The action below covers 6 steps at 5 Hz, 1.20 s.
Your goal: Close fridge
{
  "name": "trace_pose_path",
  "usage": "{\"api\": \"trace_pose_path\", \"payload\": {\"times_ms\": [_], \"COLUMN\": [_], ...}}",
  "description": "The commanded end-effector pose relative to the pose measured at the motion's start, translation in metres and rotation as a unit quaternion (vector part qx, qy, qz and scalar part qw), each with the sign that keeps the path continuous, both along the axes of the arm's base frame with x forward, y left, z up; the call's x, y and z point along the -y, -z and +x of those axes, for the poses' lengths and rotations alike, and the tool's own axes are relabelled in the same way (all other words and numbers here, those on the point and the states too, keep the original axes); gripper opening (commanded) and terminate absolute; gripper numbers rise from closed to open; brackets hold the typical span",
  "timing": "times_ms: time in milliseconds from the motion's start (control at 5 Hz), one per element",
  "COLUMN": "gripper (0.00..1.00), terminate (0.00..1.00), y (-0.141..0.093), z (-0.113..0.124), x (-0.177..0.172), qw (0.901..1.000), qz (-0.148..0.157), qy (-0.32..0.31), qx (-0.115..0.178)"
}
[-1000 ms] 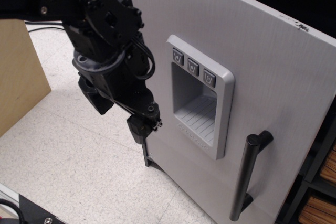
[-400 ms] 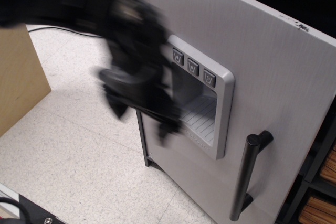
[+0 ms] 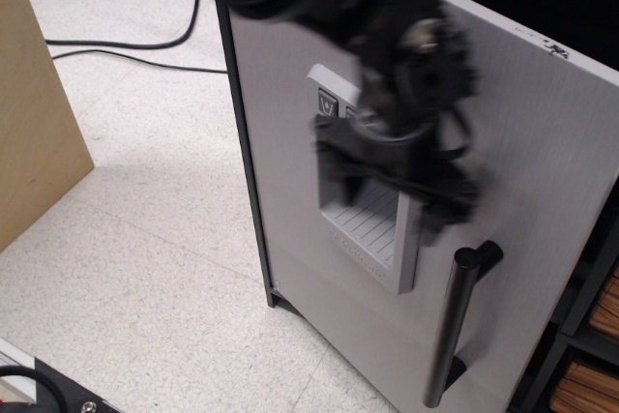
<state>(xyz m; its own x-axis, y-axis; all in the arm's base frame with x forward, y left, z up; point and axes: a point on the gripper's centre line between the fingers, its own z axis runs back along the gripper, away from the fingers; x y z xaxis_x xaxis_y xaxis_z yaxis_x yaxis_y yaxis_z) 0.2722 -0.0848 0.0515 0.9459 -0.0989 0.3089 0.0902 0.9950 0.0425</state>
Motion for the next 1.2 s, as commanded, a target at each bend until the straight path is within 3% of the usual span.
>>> {"api": "trace_pose_path", "payload": {"times_ms": [0, 400, 1000], "gripper": [1.0, 1.0, 1.0], "terminate": [0.0, 0.0, 0.0], "y": [-0.018, -0.018, -0.021], "z": [0.024, 0.047, 0.073], "x": [0.026, 0.033, 0.032], "qw": [0.9989, 0.9975, 0.9896], "qz": [-0.033, -0.048, -0.06], "qy": [-0.001, -0.025, -0.035], "qx": [0.033, 0.045, 0.126]}}
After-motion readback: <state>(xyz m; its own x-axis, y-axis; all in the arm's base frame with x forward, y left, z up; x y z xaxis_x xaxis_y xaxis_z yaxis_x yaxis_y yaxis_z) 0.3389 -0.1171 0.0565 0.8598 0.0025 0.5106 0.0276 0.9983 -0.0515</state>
